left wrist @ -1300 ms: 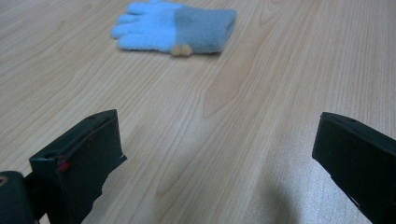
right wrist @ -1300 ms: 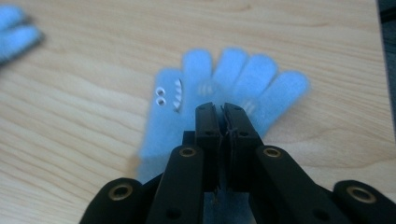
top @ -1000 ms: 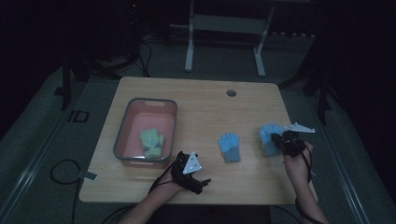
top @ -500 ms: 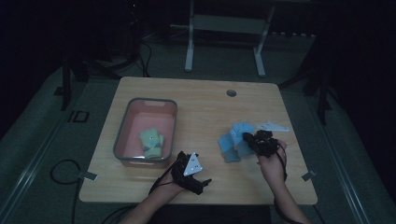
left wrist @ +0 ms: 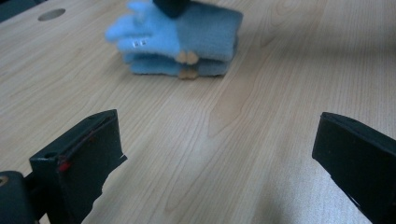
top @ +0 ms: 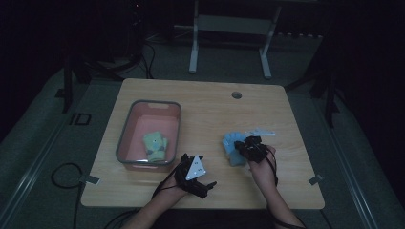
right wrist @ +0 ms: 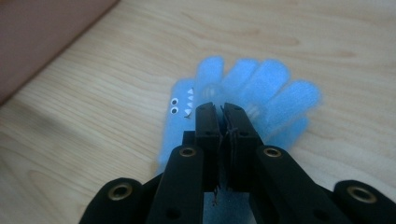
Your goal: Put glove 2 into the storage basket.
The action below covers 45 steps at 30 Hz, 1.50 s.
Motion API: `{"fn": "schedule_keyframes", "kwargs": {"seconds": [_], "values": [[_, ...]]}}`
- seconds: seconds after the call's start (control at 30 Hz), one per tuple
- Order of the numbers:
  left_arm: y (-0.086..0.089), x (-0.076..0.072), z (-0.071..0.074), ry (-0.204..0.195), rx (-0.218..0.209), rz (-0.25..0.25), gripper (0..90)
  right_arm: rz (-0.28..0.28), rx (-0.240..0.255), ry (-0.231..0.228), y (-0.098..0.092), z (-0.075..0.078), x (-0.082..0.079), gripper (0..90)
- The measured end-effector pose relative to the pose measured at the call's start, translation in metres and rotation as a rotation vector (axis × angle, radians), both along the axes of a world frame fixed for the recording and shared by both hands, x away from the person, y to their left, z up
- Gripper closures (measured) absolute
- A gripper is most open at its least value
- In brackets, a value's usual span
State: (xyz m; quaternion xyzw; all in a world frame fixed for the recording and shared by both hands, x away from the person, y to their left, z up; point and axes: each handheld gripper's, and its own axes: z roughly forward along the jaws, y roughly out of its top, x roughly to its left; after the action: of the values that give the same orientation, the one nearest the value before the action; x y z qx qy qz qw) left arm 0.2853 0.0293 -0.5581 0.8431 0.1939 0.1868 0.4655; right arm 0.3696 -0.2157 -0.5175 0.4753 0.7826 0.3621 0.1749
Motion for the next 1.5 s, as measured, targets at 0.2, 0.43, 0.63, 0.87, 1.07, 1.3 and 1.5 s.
{"fn": "schedule_keyframes", "kwargs": {"seconds": [0.2, 0.43, 0.63, 0.87, 1.07, 1.3, 1.5], "values": [[-0.004, -0.001, 0.001, 0.015, -0.010, -0.011, 1.8, -0.027, -0.003, 0.043, -0.003, -0.017, 0.006, 84.4], [-0.008, 0.001, 0.005, 0.104, -0.017, -0.022, 1.8, -0.030, -0.002, 0.059, -0.003, -0.022, 0.008, 78.3], [-0.018, 0.005, 0.012, 0.067, -0.010, -0.091, 6.9, 0.025, -0.006, -0.013, -0.012, 0.000, 0.006, 63.6], [-0.040, 0.030, 0.016, 0.029, 0.008, -0.159, 16.5, 0.060, 0.032, -0.020, -0.031, 0.015, 0.028, 52.7], [-0.074, 0.050, 0.019, -0.034, 0.062, -0.224, 23.9, 0.085, 0.090, 0.018, -0.037, 0.006, 0.049, 47.6], [-0.101, 0.070, 0.010, -0.046, 0.164, -0.236, 24.2, 0.082, 0.057, 0.081, -0.036, -0.024, 0.061, 39.9], [-0.111, 0.079, -0.001, -0.026, 0.274, -0.223, 40.8, 0.114, 0.025, 0.082, -0.034, -0.037, 0.059, 41.2]]}}
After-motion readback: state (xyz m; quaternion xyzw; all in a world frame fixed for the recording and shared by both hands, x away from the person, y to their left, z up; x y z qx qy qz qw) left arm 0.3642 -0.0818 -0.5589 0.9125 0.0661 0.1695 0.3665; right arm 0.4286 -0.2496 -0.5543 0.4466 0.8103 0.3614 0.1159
